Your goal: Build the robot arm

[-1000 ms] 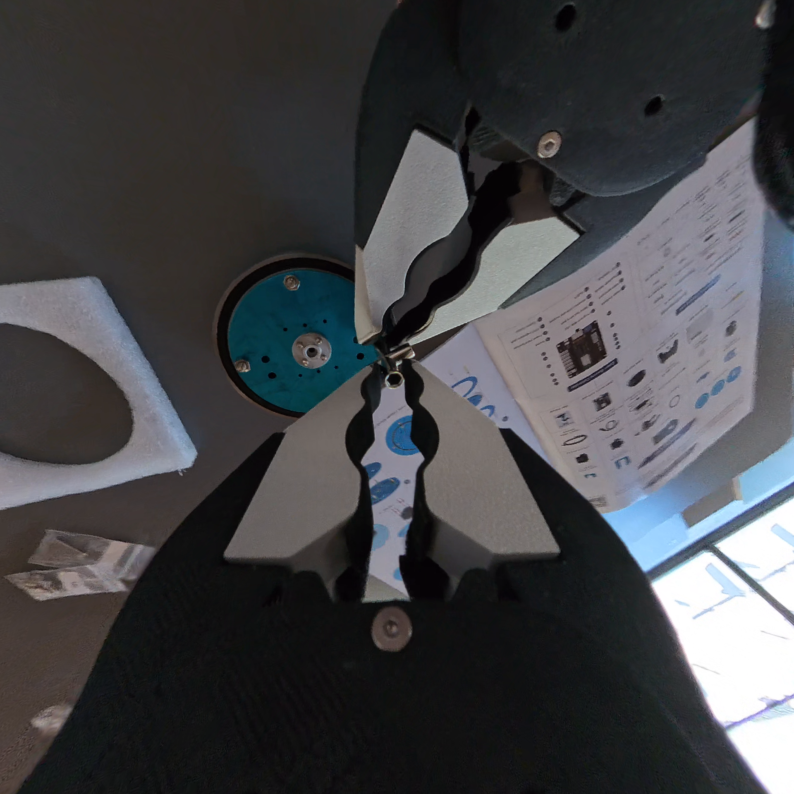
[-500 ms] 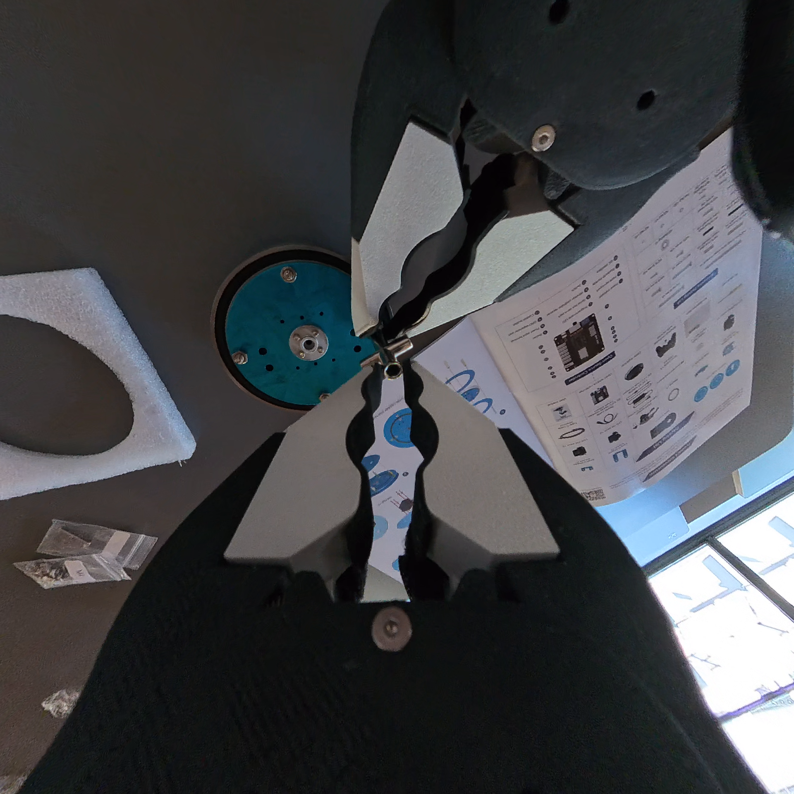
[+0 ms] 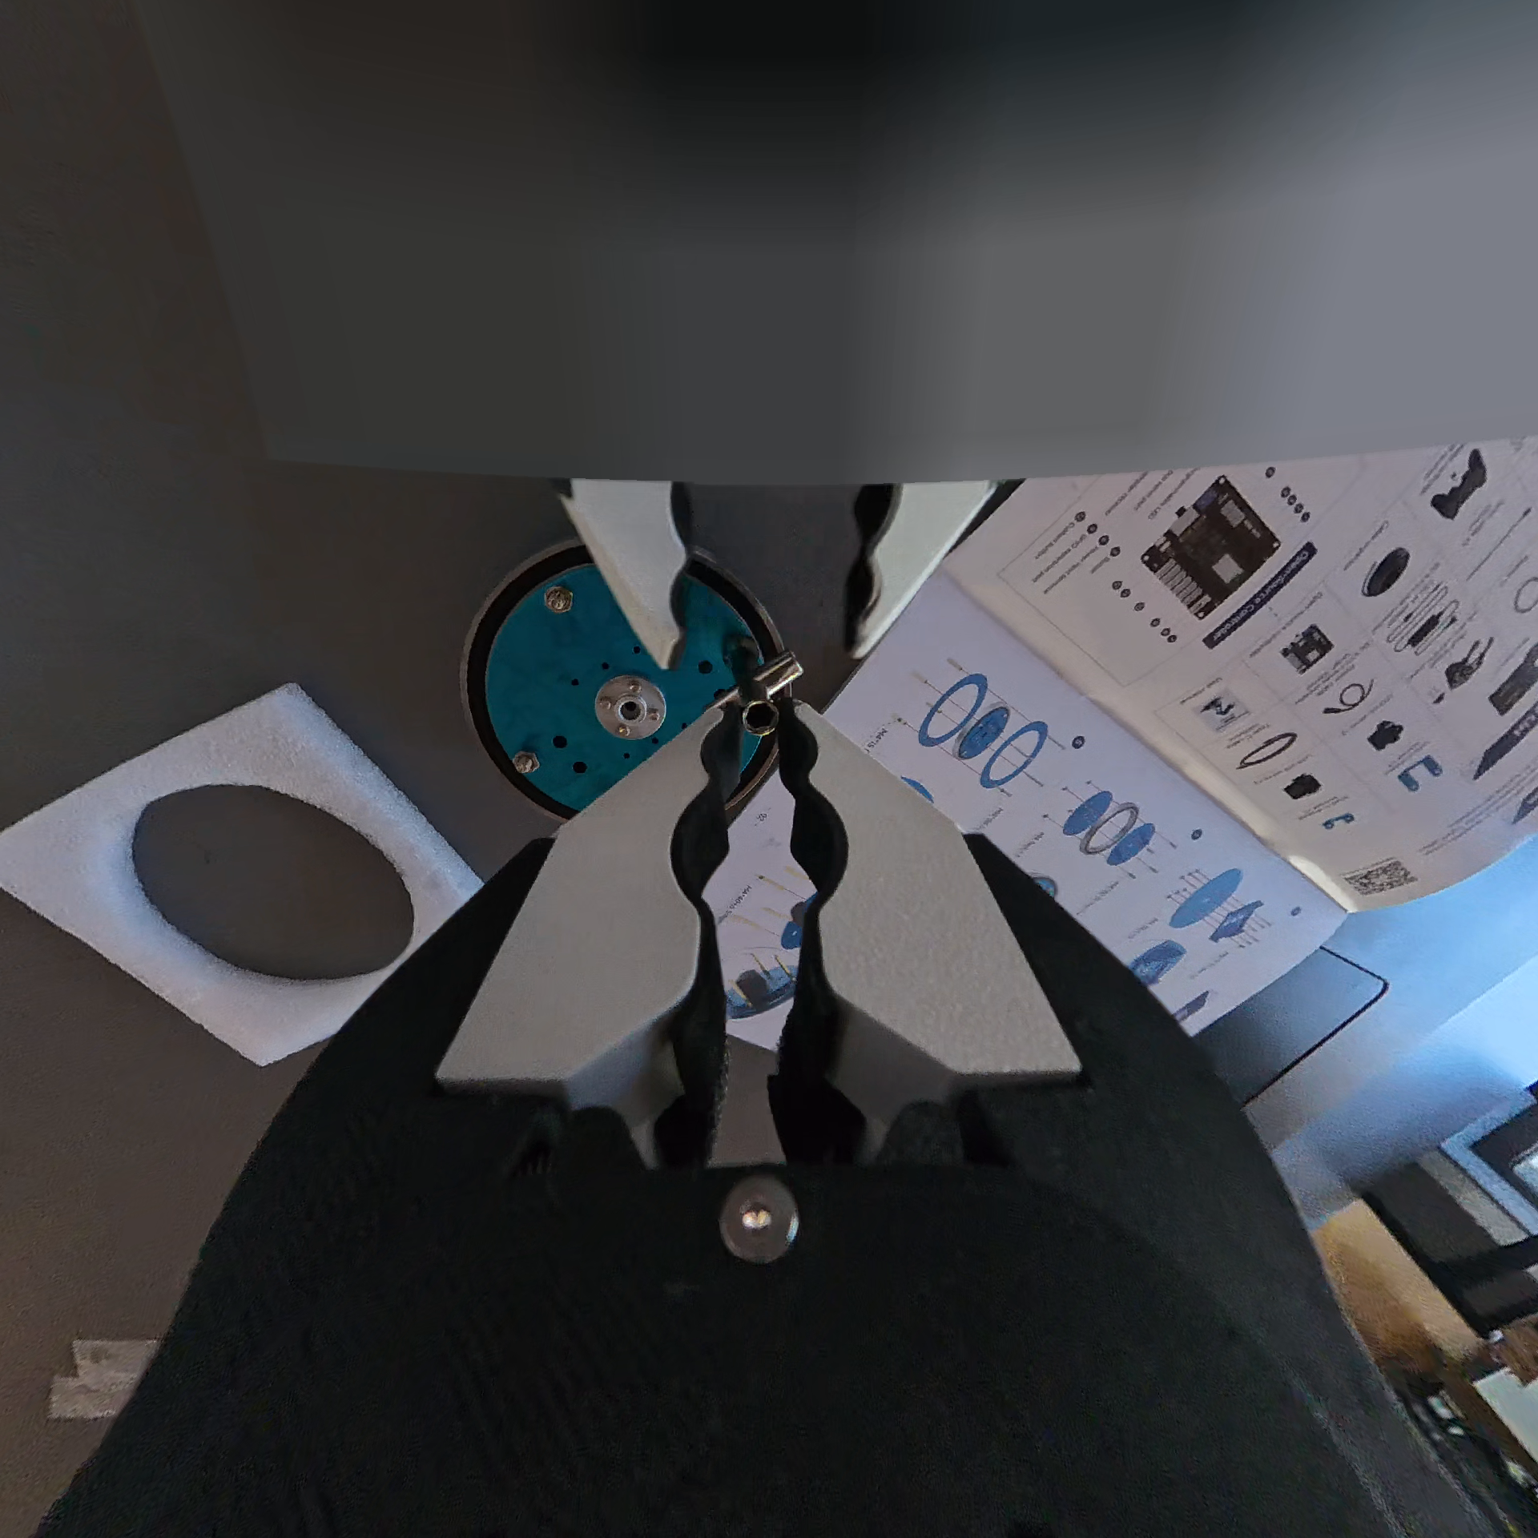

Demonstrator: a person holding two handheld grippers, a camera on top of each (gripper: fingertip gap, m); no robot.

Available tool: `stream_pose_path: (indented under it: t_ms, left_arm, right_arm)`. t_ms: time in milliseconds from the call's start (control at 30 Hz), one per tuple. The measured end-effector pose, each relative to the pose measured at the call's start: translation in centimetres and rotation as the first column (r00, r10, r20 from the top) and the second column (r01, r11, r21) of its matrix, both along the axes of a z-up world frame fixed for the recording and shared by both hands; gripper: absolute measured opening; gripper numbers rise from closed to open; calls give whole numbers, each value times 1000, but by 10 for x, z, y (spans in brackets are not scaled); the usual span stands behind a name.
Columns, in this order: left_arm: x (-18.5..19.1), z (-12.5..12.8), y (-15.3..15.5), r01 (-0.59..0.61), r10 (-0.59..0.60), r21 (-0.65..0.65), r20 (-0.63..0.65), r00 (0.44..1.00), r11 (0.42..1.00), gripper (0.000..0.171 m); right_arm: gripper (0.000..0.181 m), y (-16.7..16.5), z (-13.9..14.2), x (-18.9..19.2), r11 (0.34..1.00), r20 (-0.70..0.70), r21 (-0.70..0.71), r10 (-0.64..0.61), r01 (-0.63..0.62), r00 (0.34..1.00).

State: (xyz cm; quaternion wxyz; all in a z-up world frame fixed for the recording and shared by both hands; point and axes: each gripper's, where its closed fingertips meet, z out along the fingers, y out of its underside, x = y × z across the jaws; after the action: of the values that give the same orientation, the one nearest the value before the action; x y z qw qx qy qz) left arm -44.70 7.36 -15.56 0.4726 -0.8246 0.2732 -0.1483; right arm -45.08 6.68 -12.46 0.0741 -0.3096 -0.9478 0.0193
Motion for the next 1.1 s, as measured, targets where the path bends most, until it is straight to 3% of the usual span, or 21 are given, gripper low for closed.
stream_pose_path:
  t_ms: [67, 133, 267, 500, 567, 667, 1000, 1100]
  left_arm:
    - [0, 4, 0, -56, 56, -2, 22, 998, 998, 59]
    - [-1, 8, 3, -142, 142, 8, 28, 989, 990, 59]
    - [-2, 9, 7, -225, 226, 70, -11, 974, 972, 42]
    - [7, 19, 8, -251, 243, 62, 115, 963, 966, 40]
    - [9, 21, 9, -255, 245, 48, 152, 958, 966, 31]
    - [7, 20, 10, -276, 267, 47, 149, 952, 960, 28]
    - [11, 19, 8, -97, 90, 49, 134, 987, 994, 28]
    - [11, 19, 7, -71, 64, 46, 140, 988, 996, 28]
  right_arm:
    - [7, 0, 0, -1, 1000, -3, -3, -15, 15, 1000]
    - [7, -1, 0, -1, 1000, -5, -9, -23, 23, 1000]
    - [7, -1, 0, 0, 1000, -8, -6, -30, 30, 1000]
    - [7, 0, 0, -1, 999, -11, -5, -41, 41, 999]
    - [7, 0, -1, -1, 999, -8, -3, -44, 44, 999]
    - [7, 0, 0, -1, 999, -11, 2, -47, 47, 999]
    - [7, 0, -1, 0, 995, 6, -13, -101, 101, 995]
    - [8, -1, -1, -2, 999, -26, -21, -48, 48, 998]
